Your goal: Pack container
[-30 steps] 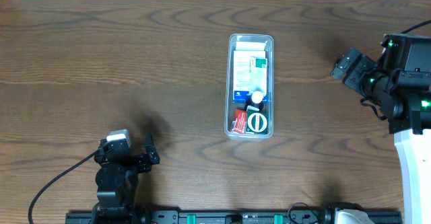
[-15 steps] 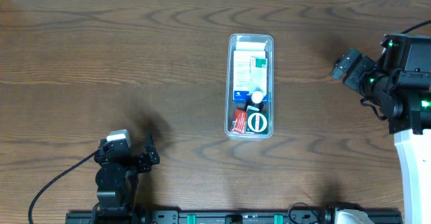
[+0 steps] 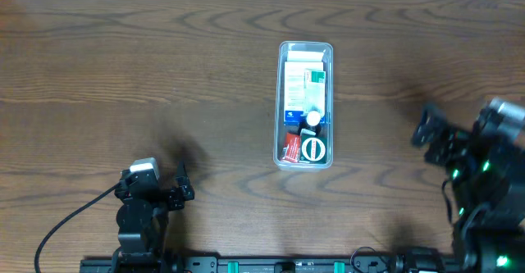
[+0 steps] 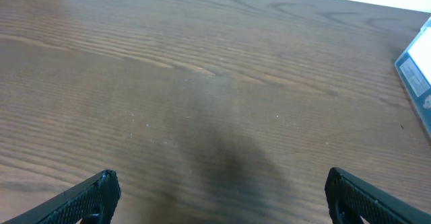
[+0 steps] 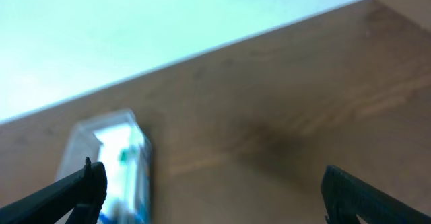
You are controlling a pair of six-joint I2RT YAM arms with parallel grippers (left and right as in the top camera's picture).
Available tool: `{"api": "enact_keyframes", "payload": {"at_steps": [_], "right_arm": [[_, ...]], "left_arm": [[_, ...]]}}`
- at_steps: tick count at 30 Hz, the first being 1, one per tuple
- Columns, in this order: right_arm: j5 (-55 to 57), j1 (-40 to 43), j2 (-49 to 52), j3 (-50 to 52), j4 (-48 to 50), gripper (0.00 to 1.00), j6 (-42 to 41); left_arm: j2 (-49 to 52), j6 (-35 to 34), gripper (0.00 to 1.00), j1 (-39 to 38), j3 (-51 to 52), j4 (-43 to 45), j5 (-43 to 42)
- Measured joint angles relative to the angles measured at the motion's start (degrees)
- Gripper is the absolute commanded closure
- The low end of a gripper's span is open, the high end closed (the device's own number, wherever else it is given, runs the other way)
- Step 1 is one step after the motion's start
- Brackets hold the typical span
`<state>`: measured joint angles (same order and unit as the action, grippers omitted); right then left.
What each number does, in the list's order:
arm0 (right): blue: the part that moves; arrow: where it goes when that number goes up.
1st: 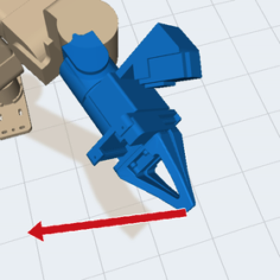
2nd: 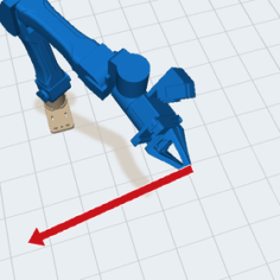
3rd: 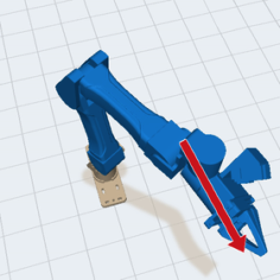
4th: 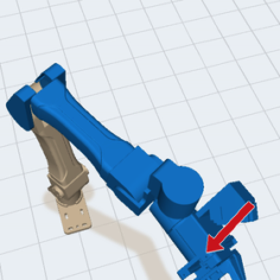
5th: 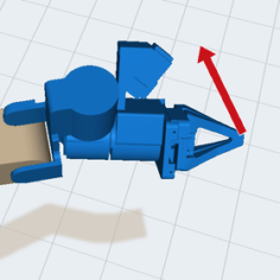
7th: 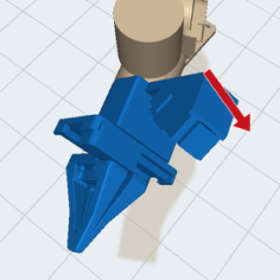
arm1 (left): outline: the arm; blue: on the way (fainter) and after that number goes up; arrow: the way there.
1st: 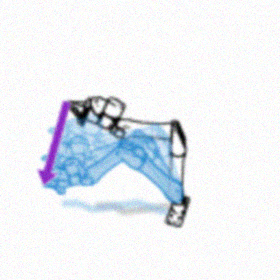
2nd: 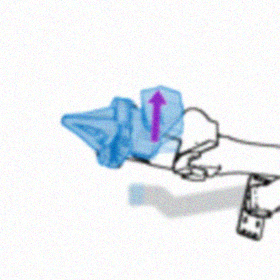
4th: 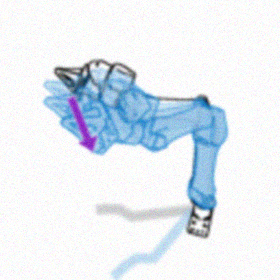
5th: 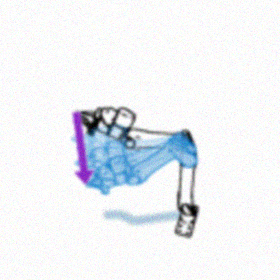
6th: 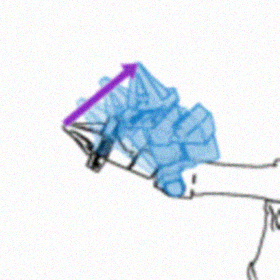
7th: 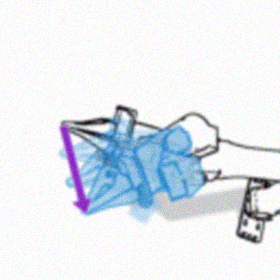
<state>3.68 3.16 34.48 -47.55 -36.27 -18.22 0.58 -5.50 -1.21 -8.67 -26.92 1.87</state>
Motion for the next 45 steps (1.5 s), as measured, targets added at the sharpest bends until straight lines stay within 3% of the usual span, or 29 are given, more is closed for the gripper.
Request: {"api": "enact_keyframes", "payload": {"at_steps": [8, 15, 30, 45], "right_arm": [[0.9, 0.0, -20.7, 16.9, 0.7, 0.01, 1.5], [1.2, 0.0, -33.2, 26.0, 3.9, 0.01, 2.0], [1.2, 0.0, -33.8, 41.4, 16.2, 0.01, 2.0], [1.2, 0.0, -33.8, 41.4, 17.2, 0.01, 2.0]], "left_arm": [[0.0, 0.0, 0.02, 0.0, 0.0, 0.0, 0.0], [0.0, 0.0, 0.02, 0.0, 0.0, 0.0, 0.0], [0.0, 0.0, 0.02, 0.0, 0.0, 0.0, 0.0], [0.0, 0.0, 0.02, 0.0, 0.0, 0.0, 0.0]]}}
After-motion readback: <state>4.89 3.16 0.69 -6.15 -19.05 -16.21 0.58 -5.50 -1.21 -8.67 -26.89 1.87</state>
